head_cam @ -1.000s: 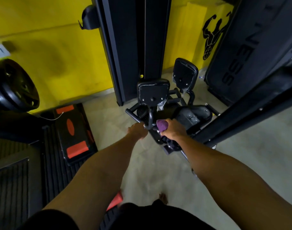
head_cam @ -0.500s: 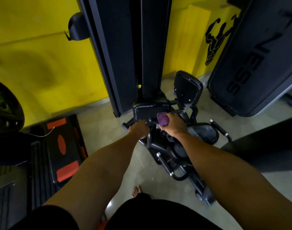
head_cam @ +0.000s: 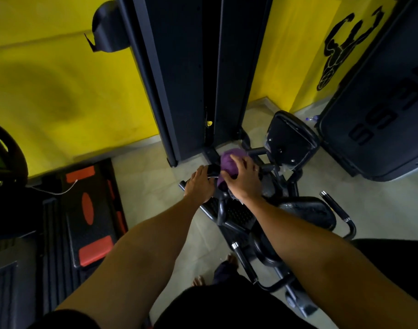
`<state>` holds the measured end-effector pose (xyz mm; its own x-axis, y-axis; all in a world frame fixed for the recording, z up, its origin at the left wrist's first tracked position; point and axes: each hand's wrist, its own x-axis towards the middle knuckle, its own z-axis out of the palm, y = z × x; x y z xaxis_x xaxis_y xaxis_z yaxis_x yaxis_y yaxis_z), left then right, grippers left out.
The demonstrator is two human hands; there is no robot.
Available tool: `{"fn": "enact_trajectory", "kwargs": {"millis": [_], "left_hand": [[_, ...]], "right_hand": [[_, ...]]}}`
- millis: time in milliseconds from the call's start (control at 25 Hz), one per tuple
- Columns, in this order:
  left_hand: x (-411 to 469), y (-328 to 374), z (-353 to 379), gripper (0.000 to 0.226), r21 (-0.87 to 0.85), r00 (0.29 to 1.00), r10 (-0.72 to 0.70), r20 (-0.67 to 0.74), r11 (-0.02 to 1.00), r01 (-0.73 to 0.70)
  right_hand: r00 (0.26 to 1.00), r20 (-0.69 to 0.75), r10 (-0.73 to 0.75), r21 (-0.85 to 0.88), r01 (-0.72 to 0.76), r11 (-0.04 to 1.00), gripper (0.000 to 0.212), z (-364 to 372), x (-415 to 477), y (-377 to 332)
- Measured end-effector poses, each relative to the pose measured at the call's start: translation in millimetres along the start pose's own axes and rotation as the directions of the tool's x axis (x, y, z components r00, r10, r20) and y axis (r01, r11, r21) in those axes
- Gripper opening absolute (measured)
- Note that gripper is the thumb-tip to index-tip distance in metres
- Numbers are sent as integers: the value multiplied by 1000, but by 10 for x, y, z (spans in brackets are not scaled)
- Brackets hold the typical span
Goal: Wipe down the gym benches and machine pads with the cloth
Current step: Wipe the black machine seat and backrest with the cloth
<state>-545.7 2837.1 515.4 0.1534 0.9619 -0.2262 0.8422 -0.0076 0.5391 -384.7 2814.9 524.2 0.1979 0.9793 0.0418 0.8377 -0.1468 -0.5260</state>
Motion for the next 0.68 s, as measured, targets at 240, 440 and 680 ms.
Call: {"fn": "enact_trajectory", "kwargs": {"millis": [240,440,680], "left_hand": [[99,-227,278,55,116,988,152,-41,982,-146],[27,-93,289,58,-152,991,-15,-133,988,-6],[-44,-147,355,55,-70,993,35,-114,997,-43]], "right_hand": [[961,-13,-277,-219,268,938,50,390,269,-58],[970,-114,-213,-145,196,970,51,189,193,702],[956,8,-292,-246,284,927,45,406,542,-84]]}}
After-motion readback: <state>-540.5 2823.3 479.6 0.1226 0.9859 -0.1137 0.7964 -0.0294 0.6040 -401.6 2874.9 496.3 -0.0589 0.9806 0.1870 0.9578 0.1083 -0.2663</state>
